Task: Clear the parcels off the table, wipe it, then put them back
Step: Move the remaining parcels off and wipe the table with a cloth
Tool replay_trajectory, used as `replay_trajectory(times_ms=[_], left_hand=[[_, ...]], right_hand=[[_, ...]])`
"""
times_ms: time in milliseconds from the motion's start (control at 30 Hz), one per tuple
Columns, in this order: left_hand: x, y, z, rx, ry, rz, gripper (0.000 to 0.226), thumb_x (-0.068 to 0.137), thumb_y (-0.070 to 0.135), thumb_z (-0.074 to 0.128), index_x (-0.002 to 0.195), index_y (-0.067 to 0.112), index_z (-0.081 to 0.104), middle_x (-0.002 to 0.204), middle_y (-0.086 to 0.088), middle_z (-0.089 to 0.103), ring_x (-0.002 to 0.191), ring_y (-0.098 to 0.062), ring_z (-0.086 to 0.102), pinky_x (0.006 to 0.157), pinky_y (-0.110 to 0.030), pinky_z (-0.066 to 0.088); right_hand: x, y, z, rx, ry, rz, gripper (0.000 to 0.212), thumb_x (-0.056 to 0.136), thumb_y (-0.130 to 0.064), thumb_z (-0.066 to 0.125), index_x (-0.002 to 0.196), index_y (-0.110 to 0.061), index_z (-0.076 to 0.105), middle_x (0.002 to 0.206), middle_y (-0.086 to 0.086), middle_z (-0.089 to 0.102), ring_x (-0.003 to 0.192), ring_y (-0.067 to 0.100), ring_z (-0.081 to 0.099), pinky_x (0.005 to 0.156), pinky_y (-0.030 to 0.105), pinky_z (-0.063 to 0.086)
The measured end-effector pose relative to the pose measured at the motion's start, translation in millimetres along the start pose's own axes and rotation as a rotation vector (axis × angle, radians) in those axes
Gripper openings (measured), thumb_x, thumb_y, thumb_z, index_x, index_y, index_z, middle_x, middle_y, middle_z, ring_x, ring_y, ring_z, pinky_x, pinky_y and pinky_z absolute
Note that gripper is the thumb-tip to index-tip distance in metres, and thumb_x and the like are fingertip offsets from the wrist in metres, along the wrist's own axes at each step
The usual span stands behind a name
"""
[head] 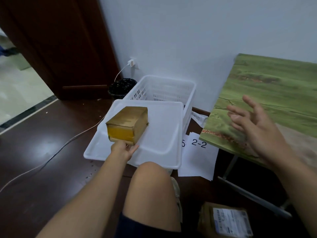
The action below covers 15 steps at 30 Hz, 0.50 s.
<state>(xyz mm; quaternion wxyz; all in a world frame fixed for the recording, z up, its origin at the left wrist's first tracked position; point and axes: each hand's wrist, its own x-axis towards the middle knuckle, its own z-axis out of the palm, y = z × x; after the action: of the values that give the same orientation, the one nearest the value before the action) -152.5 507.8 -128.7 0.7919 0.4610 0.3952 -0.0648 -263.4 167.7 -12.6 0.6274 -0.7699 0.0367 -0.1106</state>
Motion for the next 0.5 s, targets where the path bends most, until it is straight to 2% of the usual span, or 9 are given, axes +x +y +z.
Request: replay_trajectory(times_ms=[100,167,267,300,433,500], left_hand=[[13,-10,3,-0.022,0.013,-0.024,0.036,0.098,0.000,0.046,0.134,0.003,0.047,0.136,-0.017,0.050,0.126,-0.035,0.048,0.098,-0.052,0.048],[19,-15,4,0.005,0.036,-0.034,0.038,0.097,0.000,0.049,0.135,0.003,0.047,0.138,-0.018,0.050,0.126,-0.034,0.048,0.097,-0.050,0.049],[21,-21,9,0.069,0.086,-0.049,0.025,0.097,0.002,0.051,0.122,0.001,0.052,0.129,-0.018,0.056,0.119,-0.031,0.056,0.089,-0.045,0.053],[20,-23,11,0.084,0.090,-0.062,0.020,0.098,0.003,0.050,0.118,0.001,0.052,0.128,-0.018,0.057,0.117,-0.030,0.057,0.089,-0.043,0.054],[8,-21,16,0.097,0.084,-0.079,0.033,0.100,0.003,0.043,0.132,0.000,0.048,0.122,-0.017,0.055,0.120,-0.030,0.055,0.095,-0.043,0.050],[-5,-17,20,0.088,0.081,-0.103,0.035,0.100,0.005,0.042,0.134,0.001,0.047,0.132,-0.016,0.052,0.121,-0.030,0.053,0.096,-0.044,0.050]], right_hand=[[2,7,-8,-0.036,0.011,0.014,0.080,0.081,-0.052,0.069,0.146,-0.039,0.026,0.120,-0.015,0.066,0.123,0.004,0.055,0.110,0.038,0.038],[3,9,-11,-0.063,0.018,0.028,0.087,0.075,-0.057,0.073,0.145,-0.041,0.024,0.119,-0.019,0.066,0.121,0.001,0.055,0.109,0.039,0.038],[5,14,-18,-0.098,0.036,0.034,0.068,0.094,-0.025,0.061,0.150,-0.033,0.023,0.118,-0.019,0.067,0.116,-0.001,0.058,0.110,0.046,0.038],[4,13,-19,-0.113,0.039,0.033,0.066,0.096,-0.022,0.059,0.151,-0.032,0.022,0.118,-0.018,0.067,0.115,-0.001,0.058,0.110,0.047,0.038],[3,8,-23,-0.135,0.058,0.030,0.067,0.097,-0.019,0.057,0.152,-0.028,0.019,0.116,-0.015,0.068,0.108,-0.005,0.060,0.112,0.042,0.035],[0,3,-27,-0.149,0.063,0.032,0.069,0.097,-0.019,0.057,0.153,-0.027,0.017,0.116,-0.015,0.067,0.105,-0.009,0.060,0.112,0.038,0.036]])
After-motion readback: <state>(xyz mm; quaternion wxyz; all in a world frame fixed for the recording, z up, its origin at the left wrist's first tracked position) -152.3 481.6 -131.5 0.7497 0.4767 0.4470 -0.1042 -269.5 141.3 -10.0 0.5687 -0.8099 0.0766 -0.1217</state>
